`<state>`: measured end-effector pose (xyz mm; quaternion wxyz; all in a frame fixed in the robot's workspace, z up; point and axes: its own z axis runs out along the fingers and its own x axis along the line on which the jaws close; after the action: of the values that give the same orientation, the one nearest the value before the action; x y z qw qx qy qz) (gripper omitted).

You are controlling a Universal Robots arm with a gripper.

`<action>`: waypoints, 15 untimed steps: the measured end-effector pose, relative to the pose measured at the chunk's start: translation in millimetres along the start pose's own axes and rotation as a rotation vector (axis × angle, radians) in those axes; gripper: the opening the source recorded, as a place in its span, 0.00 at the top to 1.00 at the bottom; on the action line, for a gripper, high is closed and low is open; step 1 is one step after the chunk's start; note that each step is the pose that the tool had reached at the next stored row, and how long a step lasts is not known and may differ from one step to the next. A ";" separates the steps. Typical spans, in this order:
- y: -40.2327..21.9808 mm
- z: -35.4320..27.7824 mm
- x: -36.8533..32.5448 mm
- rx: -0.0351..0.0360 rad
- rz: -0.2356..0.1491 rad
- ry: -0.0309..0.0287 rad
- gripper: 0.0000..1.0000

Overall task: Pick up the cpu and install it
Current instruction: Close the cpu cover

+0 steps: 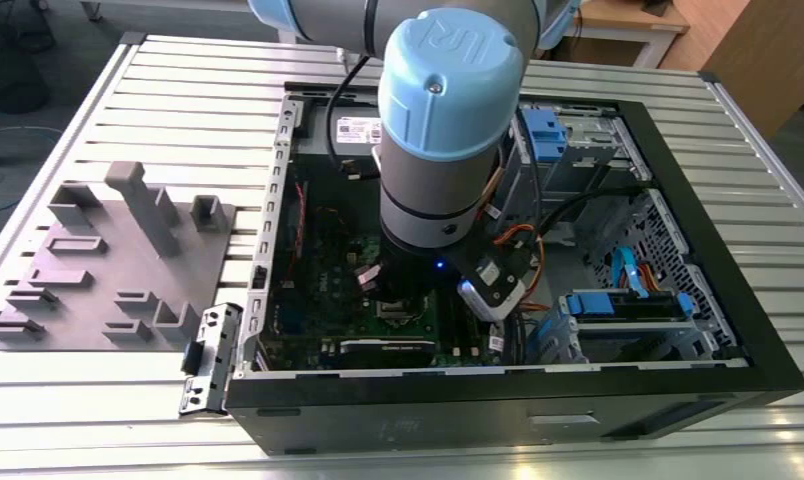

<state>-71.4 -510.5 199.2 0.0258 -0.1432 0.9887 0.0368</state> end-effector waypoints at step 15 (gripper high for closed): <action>5.3 -14.1 -2.2 -0.0067 0.000 -0.0019 0.89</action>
<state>-71.4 -505.9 213.8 0.0263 -0.1432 0.9885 0.0403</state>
